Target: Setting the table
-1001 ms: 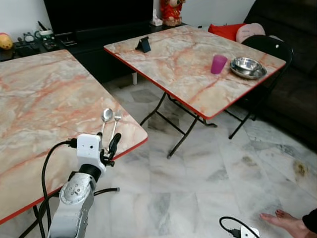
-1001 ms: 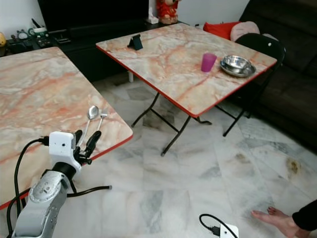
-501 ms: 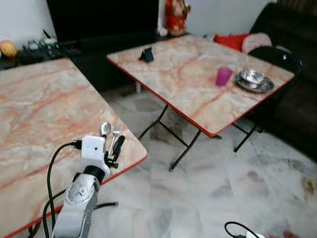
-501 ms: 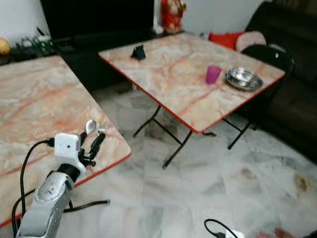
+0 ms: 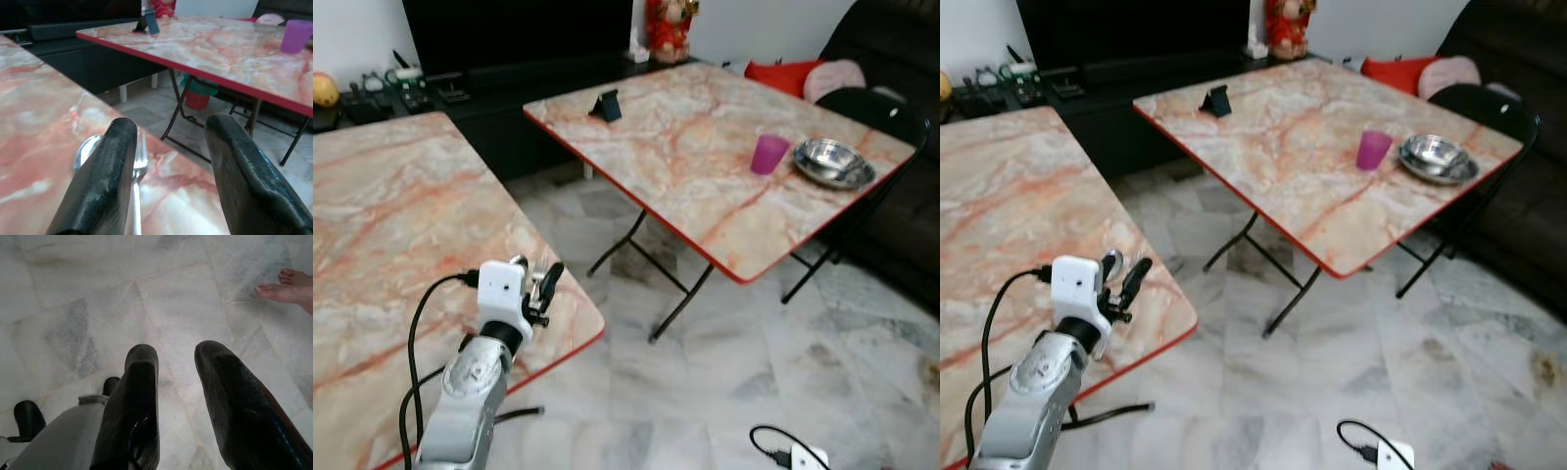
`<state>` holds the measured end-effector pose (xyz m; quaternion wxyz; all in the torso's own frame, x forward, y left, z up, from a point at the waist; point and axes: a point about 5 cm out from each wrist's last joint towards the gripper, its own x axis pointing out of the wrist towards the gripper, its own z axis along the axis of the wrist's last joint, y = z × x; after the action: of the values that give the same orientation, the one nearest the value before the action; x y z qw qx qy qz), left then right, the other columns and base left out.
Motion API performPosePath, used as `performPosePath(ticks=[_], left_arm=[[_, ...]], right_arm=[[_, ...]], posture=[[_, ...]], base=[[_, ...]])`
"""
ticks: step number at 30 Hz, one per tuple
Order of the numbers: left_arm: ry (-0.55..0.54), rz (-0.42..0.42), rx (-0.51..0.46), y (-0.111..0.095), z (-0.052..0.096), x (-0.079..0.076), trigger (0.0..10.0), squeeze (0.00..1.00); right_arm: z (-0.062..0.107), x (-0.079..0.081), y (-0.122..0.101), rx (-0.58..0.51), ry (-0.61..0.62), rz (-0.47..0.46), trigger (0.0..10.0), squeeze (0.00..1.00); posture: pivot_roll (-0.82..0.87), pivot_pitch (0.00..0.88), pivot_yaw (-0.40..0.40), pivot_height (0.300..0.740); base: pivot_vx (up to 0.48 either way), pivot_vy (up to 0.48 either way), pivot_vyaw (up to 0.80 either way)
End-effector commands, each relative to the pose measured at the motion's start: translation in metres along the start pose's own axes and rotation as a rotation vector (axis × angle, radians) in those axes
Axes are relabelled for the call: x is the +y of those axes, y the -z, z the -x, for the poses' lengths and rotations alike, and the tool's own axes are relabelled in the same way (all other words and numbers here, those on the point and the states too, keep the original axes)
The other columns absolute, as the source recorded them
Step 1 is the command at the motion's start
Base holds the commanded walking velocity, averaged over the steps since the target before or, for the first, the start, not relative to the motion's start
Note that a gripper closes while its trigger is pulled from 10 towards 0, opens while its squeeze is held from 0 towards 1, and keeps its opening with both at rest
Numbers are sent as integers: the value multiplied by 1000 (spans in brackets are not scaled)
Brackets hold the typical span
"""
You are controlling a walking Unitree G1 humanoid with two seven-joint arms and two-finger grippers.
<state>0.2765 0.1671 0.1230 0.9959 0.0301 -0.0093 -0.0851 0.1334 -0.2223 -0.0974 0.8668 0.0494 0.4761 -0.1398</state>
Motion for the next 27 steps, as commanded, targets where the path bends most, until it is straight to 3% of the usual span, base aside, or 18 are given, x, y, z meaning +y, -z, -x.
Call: performPosePath(ticks=[1,8,20,27], left_arm=[[-5,-24,16,2,-2,0,10000,0],[-38,-114,90,11,-7,3,10000,0],[-161,-109,107,9,-34,12,10000,0],[-106,-142,180,18,-35,28,10000,0]], right_arm=[[0,-2,0,-3,9,-9,10000,0],[0,-3,-1,-2,10,-8,10000,0],[0,-2,-1,-3,9,-7,10000,0],[0,-2,-1,-1,10,-12,10000,0]], posture=[[100,0,-94,740],[101,0,-94,740],[94,0,-96,740],[93,0,-95,740]], base=[[0,0,0],[0,0,0],[0,0,0],[0,0,0]])
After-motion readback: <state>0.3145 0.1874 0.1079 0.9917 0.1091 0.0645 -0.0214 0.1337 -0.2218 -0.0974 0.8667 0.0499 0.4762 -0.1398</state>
